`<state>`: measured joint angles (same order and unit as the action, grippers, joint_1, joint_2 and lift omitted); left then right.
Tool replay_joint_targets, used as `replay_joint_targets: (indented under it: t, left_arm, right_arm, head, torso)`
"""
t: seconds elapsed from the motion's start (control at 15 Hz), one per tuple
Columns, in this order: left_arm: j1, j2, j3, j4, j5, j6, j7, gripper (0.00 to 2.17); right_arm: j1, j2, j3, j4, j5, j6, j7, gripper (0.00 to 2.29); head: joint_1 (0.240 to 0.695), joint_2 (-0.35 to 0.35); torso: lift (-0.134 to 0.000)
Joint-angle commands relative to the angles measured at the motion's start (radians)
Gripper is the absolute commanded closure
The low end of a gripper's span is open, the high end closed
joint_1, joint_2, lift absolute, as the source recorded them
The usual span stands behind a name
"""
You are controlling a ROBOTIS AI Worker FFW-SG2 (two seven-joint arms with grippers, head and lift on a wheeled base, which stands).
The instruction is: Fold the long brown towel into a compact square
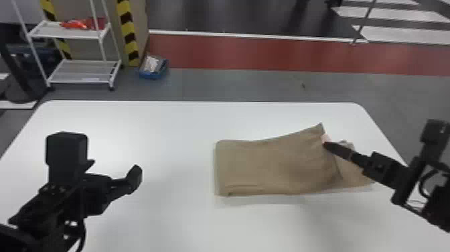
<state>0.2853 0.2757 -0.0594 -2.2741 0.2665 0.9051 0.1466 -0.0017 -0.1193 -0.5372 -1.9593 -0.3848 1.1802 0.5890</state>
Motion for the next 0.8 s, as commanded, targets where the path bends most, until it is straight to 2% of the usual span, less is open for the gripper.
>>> replay_joint_targets:
  t: [0.0, 0.13, 0.33, 0.47, 0.6, 0.73]
  left_arm:
    - [-0.002, -0.003, -0.014, 0.001, -0.013, 0.002, 0.002, 0.03]
    - [0.000, -0.001, -0.014, 0.001, -0.015, 0.002, 0.004, 0.03]
    - [0.002, 0.002, -0.014, 0.001, -0.015, 0.002, 0.005, 0.04]
    - [0.002, 0.000, -0.016, 0.001, -0.013, 0.002, 0.004, 0.04]
    - [0.003, -0.001, -0.019, 0.001, -0.015, 0.002, 0.005, 0.04]
    - [0.003, -0.003, -0.025, 0.008, -0.018, -0.001, 0.004, 0.04]
  right_arm:
    - [0.008, 0.000, 0.028, 0.048, 0.024, -0.079, 0.002, 1.12]
    - [0.002, -0.003, 0.028, 0.043, 0.023, -0.076, 0.000, 1.12]
    - [-0.026, -0.017, -0.027, -0.010, -0.017, 0.013, 0.000, 1.12]
    - [-0.073, -0.054, -0.086, -0.007, -0.051, 0.049, -0.003, 1.12]
    - [-0.084, -0.091, -0.104, 0.048, -0.029, 0.052, -0.002, 1.12]
    - [-0.070, -0.097, -0.081, 0.123, 0.001, -0.009, 0.009, 1.12]
  head:
    - [0.695, -0.118]
    - [0.695, -0.121]
    - [0.695, -0.124]
    - [0.695, -0.131]
    - [0.695, -0.152]
    - [0.695, -0.193]
  torso:
    - [-0.125]
    - [-0.125]
    - [-0.125]
    - [-0.125]
    - [-0.125]
    - [-0.125]
